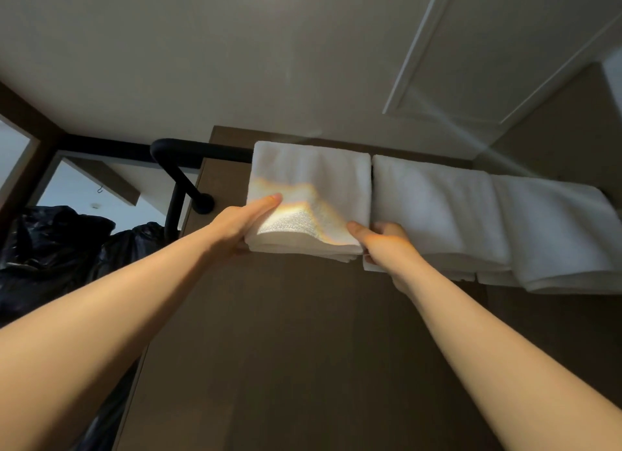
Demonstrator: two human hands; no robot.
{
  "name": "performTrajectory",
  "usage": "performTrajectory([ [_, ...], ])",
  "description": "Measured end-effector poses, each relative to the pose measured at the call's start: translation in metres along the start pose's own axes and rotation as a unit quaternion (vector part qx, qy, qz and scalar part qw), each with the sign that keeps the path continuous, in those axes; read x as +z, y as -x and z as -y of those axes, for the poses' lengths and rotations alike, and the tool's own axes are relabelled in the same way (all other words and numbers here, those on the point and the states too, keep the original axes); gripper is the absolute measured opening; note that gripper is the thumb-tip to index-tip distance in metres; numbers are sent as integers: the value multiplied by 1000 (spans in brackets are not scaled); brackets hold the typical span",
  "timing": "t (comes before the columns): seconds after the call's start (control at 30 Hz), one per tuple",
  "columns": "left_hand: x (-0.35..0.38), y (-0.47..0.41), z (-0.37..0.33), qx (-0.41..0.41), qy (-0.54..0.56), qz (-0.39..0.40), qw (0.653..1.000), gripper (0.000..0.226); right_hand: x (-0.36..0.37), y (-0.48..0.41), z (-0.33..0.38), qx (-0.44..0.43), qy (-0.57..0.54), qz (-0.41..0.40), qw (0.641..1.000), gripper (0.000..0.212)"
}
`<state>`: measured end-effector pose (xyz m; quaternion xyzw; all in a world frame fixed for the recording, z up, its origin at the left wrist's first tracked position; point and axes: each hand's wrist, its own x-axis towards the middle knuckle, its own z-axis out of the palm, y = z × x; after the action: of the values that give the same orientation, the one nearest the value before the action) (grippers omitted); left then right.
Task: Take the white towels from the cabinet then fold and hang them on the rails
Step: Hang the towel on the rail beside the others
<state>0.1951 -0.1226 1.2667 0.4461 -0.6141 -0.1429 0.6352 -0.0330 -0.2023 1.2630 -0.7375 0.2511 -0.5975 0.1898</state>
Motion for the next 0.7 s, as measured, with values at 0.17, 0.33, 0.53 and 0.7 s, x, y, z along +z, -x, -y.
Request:
performTrajectory([
  [0.17,5,4,6,41,-71,-99,992,80,6,-5,-11,-19,-1,-31,999,19],
  [0.33,3,14,7,47,-90,-88,991,71,14,-2,-16,-24,-70,-20,997,36],
  [0.53,0,16,12,50,-39,-82,995,96,8,-2,-20,-11,-56,-26,998,45],
  [0.7,-2,21,11,36,37,-55,997,95,13,0,-21,24,-77,-5,997,44],
])
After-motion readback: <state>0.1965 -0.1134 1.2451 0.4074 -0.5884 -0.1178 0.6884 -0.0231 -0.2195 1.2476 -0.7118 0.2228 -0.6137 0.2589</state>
